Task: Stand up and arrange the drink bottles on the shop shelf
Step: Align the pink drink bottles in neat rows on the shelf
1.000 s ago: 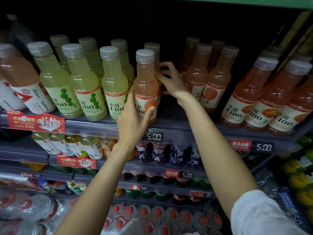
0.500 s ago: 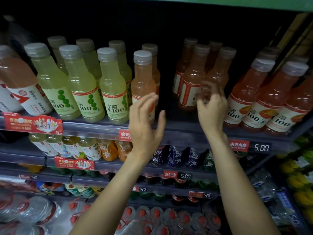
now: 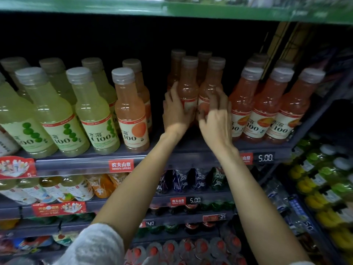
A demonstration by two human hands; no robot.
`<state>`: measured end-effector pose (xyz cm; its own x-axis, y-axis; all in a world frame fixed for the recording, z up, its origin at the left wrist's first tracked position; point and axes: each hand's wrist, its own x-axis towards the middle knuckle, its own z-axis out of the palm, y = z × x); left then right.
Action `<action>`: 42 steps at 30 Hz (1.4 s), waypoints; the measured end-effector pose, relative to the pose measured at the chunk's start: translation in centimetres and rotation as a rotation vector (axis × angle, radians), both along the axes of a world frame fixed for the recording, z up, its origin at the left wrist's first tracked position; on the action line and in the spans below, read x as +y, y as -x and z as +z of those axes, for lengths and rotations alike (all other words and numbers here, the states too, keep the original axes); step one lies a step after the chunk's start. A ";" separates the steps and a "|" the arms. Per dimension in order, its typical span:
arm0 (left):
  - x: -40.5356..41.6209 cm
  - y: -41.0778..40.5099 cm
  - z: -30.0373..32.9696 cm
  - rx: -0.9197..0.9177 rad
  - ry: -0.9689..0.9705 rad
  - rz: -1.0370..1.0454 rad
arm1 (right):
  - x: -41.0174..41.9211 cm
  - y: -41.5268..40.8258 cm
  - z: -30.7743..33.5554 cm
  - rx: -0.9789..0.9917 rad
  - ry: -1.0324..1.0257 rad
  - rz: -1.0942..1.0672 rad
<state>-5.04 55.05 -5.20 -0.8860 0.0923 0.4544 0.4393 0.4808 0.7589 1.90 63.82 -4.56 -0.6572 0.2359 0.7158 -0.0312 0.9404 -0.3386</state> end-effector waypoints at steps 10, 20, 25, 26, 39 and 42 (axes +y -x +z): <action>-6.3 -2.8 -0.4 -0.086 -0.199 -0.457 | 0.5 0.1 2.4 -0.346 0.776 0.746; -8.4 -6.5 -1.3 0.179 0.006 -0.067 | -2.7 0.4 2.2 -0.320 0.755 0.799; -8.7 -7.8 -1.5 0.327 0.113 0.098 | -3.4 0.5 2.1 -0.336 0.752 0.816; -8.8 -7.9 -1.6 0.341 0.125 0.116 | -3.5 0.4 2.1 -0.349 0.764 0.824; -7.5 -7.0 0.8 0.464 0.196 0.128 | 0.1 -1.9 2.7 0.087 0.286 0.191; -7.0 -7.2 0.7 0.421 0.224 0.140 | 0.8 -1.1 2.9 -0.001 0.131 0.021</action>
